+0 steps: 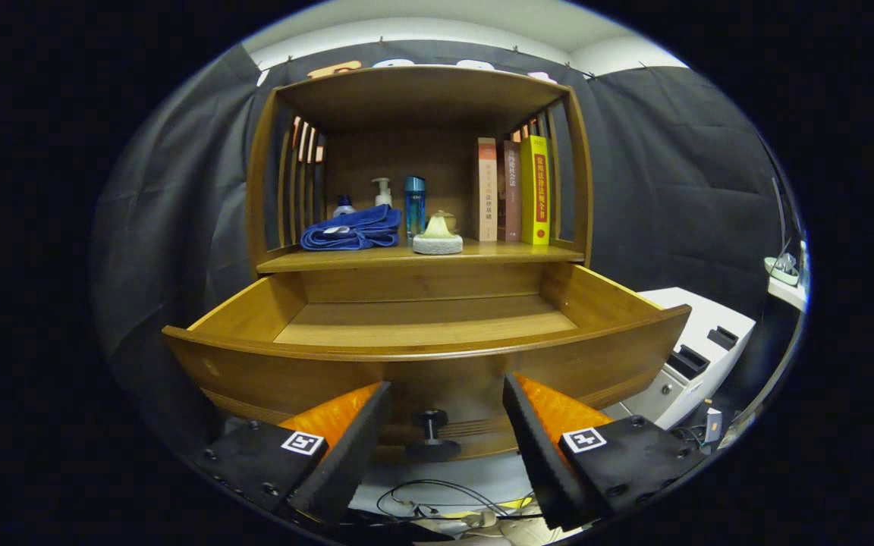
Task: Pull open the drawer, take out the items inside it, and place them on the countertop above the cabinet.
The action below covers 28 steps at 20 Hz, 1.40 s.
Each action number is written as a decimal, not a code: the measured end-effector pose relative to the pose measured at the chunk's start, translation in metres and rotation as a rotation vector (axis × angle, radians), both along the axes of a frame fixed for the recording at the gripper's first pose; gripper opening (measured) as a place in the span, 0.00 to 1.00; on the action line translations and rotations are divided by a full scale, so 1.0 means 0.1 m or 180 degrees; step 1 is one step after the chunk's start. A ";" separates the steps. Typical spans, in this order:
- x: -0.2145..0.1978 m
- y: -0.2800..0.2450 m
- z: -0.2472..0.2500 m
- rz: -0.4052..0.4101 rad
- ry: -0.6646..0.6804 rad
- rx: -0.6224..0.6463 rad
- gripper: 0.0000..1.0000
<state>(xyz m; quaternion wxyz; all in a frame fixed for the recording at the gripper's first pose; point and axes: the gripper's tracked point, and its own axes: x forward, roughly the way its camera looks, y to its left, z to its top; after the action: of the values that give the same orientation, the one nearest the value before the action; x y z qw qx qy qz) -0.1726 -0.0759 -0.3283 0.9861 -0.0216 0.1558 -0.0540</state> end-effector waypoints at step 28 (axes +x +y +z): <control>1.42 -0.01 -0.15 -0.0057 0.0079 -0.0069 0.97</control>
<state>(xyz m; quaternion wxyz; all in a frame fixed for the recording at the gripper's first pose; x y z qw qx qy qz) -0.0303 -0.0768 -0.3434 0.9832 -0.0316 0.1676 -0.0643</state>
